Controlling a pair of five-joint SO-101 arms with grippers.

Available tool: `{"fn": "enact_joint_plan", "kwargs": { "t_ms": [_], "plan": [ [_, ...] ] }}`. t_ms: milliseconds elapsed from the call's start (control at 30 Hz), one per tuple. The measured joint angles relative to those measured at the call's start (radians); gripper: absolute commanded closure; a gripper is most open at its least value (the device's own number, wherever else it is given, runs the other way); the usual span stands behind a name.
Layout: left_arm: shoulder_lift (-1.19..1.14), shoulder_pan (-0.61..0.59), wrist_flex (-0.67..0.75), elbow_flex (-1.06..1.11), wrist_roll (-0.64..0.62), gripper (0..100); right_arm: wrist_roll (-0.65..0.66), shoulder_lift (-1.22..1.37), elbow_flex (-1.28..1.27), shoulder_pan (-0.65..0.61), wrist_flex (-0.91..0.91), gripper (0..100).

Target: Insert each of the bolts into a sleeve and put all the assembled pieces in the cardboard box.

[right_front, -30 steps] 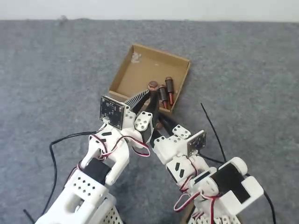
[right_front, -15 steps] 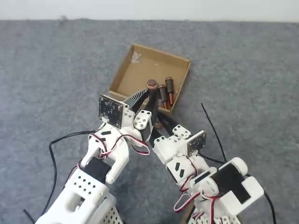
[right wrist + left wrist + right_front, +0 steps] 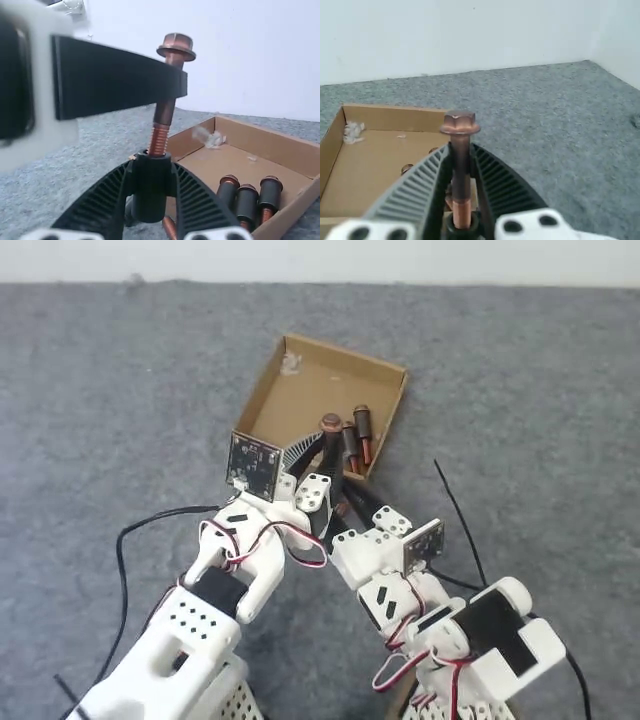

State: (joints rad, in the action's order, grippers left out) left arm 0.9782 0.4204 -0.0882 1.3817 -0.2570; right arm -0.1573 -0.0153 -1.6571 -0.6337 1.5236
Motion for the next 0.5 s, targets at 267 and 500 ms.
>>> {"fn": "enact_joint_plan", "kwargs": {
  "t_ms": [267, 500],
  "plan": [
    [-0.002, 0.008, 0.000, 0.032, -0.005, 99, 0.000, 0.000, 0.000, 0.043, 0.000, 99.2],
    [-0.002, 0.009, -0.048, 0.032, -0.006, 99, 0.000, 0.000, 0.000, 0.043, 0.000, 99.2]
  ]
}}
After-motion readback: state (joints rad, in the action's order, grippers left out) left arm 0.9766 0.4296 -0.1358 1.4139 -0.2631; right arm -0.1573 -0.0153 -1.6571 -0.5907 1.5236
